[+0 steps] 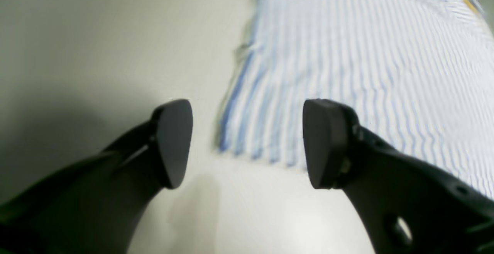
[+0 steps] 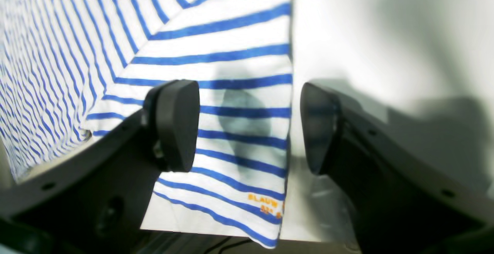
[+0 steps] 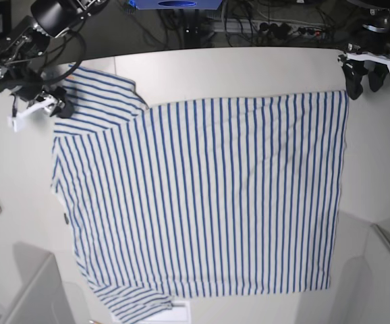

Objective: Fold the T-shirt properly
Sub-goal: 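Lower both grippers to the shirt's shoulder corners and grasp them, then lift the grasped shoulder corners and pull them toward the hem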

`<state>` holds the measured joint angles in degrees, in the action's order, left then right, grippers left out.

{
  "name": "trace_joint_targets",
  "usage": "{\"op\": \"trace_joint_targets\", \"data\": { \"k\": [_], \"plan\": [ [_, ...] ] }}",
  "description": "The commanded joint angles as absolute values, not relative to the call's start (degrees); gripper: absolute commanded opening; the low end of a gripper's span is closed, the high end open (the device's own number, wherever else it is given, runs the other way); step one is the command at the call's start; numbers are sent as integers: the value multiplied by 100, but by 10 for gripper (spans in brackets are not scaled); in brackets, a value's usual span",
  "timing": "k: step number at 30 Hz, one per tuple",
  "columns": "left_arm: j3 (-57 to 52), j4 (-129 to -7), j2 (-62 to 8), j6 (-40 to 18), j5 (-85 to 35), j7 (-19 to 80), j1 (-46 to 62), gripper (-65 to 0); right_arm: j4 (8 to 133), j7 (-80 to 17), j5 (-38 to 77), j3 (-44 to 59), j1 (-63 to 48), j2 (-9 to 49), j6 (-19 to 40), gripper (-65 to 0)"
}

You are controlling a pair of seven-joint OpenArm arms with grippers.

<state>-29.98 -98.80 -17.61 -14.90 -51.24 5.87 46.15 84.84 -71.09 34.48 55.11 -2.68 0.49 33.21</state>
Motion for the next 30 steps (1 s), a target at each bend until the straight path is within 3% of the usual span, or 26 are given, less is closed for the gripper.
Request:
{"op": "trace_joint_targets", "data": {
  "k": [1,5,16,19,22,27,30],
  "plan": [
    [-3055,-9974,-1833,-1613,-5209,418,4620,-216,8462,-7345,3257,5499,-330,84,3319,-266],
    [-3055,-9947,-1824,-1886,-5218,418,4567,-216,8426,-7433,3301,5191,-453,40,3327,-266],
    [-3046,-9481,-1798,-1921,-5262,418,4286,-216,8418,-7240,3451,5095,-558,13,3327,-281],
    [-3046,-9314,-1789,-1921,-5270,418,4207,-216,8418,-7266,3451,5095,-558,13,3327,-405],
    [-3046,-9226,-1780,-1921,-5270,418,4163,-216,8418,-7292,3442,5095,-549,13,3327,-638],
    [-3037,-8884,-1675,-1921,-5279,585,3864,-216,8418,-7292,3433,5086,-541,40,3319,-650],
    [-3160,-8646,-1657,-1921,-5341,1481,3503,-216,8418,-7292,3433,5086,-541,40,3319,-650]
  ]
}}
